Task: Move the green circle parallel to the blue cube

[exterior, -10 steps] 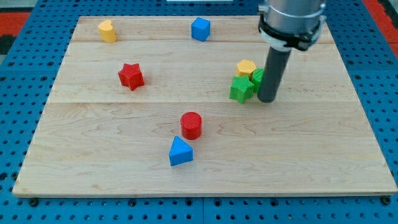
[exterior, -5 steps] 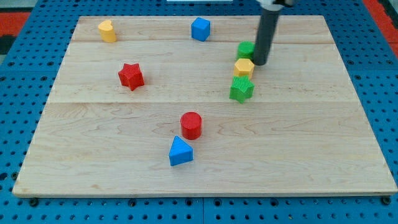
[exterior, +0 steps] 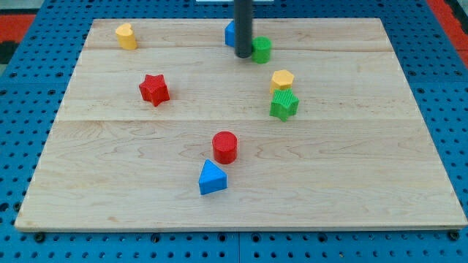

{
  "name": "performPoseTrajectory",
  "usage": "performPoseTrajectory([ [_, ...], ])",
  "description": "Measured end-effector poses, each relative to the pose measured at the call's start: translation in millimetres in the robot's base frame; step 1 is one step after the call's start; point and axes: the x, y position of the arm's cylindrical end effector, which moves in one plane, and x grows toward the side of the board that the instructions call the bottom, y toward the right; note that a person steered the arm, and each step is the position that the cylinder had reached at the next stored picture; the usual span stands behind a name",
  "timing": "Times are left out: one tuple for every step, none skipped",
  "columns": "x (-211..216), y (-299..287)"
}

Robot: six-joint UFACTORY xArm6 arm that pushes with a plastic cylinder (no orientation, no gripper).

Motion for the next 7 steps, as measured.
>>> performPoseTrajectory([
  [-5, 49],
  [15, 54],
  [-1, 68],
  [-15, 92],
  [-3, 112],
  [28, 113],
  [31, 130],
])
